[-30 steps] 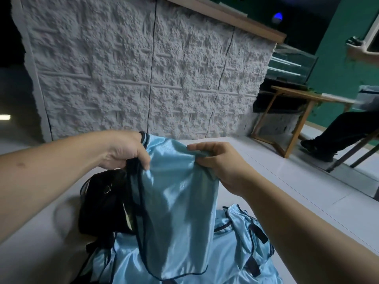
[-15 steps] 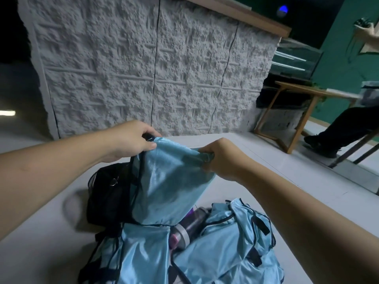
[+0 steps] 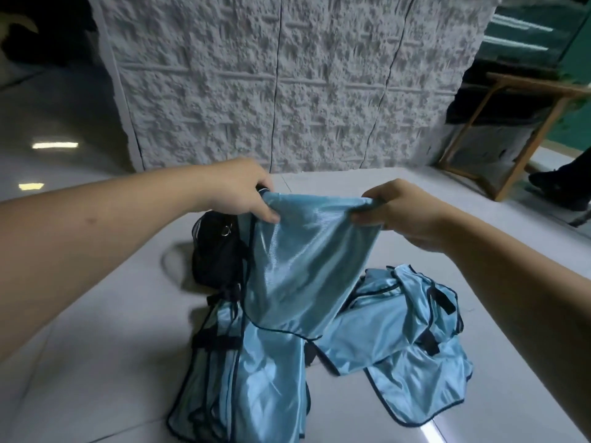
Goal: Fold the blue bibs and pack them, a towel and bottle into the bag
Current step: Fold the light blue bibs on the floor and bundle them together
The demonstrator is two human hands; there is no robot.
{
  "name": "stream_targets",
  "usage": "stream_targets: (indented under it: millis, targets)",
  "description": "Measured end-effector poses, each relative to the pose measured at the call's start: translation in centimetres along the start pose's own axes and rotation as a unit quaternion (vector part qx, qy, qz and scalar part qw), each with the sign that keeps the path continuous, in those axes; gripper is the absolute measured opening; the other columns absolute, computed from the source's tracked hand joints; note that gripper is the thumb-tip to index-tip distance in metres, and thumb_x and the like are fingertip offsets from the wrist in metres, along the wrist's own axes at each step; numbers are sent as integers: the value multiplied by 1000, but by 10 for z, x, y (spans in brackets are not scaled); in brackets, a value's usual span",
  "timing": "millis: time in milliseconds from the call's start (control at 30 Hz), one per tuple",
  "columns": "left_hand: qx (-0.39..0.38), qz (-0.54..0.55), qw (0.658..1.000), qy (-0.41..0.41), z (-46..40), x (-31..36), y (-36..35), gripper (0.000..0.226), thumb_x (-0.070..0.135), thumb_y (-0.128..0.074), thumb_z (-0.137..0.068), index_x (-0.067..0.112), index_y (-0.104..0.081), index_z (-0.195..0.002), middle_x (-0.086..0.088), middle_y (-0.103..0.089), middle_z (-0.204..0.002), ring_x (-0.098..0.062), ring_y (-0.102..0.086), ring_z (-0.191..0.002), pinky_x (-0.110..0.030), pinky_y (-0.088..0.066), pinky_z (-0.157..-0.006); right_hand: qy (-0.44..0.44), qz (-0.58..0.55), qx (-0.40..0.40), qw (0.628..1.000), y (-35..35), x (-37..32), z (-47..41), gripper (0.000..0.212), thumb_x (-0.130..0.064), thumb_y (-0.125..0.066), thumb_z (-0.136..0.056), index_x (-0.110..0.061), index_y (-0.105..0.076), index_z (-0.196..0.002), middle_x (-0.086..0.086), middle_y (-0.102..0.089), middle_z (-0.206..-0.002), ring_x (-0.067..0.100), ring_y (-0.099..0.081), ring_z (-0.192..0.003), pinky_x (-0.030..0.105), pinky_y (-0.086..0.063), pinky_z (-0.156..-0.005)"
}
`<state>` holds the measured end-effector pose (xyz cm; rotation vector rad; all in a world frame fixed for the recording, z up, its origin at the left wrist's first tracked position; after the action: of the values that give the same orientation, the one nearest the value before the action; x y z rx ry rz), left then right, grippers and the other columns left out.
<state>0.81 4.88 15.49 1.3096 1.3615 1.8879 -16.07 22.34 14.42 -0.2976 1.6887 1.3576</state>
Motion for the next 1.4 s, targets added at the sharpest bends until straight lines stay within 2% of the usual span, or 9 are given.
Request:
stream_targets:
  millis: [233,400,533,633,733,800,1067,1200,1400]
  targets:
    - [-258,259,928,75,42,-35,-65,41,7,-84,-74,0,-72,-113,-20,-74,-116,-39,-70,-112,-48,-53,-102,-96,-162,-174,967,-65,20,24,16,3,-62,-94,14,-63,-105,26,-71,-97,34,-71,-88,37,-62,-77]
    - [-326,330,873,153,55,-81,-130,27,1,-64,-92,1,-69,-119,-21,-75,-114,-31,-75,-96,-38,-63,-78,-161,-167,-218,948,-129,76,14,26,2,-64,-95,16,-61,-117,35,-68,-117,49,-67,-112,59,-55,-98]
    - [-268,272,900,212,43,-132,-184,17,5,-64,-98,11,-72,-110,-14,-79,-101,-31,-77,-89,-45,-63,-76,-173,-80,-191,963,-182,120,-1,11,-9,-71,-95,2,-68,-95,24,-73,-95,38,-74,-88,47,-63,-73]
    - [-182,236,924,241,26,-167,-219,12,12,-71,-93,18,-73,-104,-11,-78,-94,-29,-75,-80,-43,-64,-69,-138,21,-119,983,-204,143,-25,23,-17,-74,-92,-12,-63,-72,7,-58,-70,24,-59,-65,31,-55,-56]
    - [-95,133,962,221,2,-186,-233,19,21,-79,-86,20,-74,-104,-2,-69,-87,-17,-63,-72,-24,-46,-58,-115,86,-69,987,-218,164,-47,22,-13,-68,-92,-10,-65,-71,2,-51,-62,24,-51,-65,39,-54,-61]
    - [-54,96,971,214,-10,-194,-239,29,27,-83,-81,22,-73,-108,0,-68,-90,-16,-64,-77,-25,-44,-64,-114,98,-46,988,-223,177,-57,11,-10,-65,-92,-4,-71,-84,4,-56,-66,26,-55,-69,35,-50,-61]
    - [48,67,976,200,-33,-209,-249,29,30,-86,-78,26,-70,-101,5,-68,-96,-15,-61,-81,-29,-43,-66,-150,94,38,983,-231,221,-84,31,-25,-70,-89,-22,-51,-64,4,-58,-73,26,-52,-72,30,-41,-65]
    - [77,12,977,196,-39,-206,-255,37,32,-83,-81,21,-65,-111,-5,-63,-108,-28,-60,-99,-37,-49,-81,-159,127,55,978,-233,226,-88,11,-28,-64,-91,-17,-65,-90,9,-69,-92,34,-64,-84,37,-56,-73]
    - [176,-161,962,132,-54,-155,-247,49,15,-80,-69,22,-58,-112,-7,-48,-118,-36,-41,-113,-51,-39,-89,-151,76,76,983,-217,225,-86,30,-30,-68,-87,-21,-65,-116,9,-69,-110,30,-67,-97,38,-57,-83]
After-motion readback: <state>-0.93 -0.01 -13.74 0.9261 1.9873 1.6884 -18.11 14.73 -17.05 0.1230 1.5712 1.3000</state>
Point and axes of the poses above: each hand's wrist, its own z-axis away from the middle knuckle, its own y-axis out of the back of the hand, x = y × z, the point moved 8 cm from there along -z, towards the middle knuckle
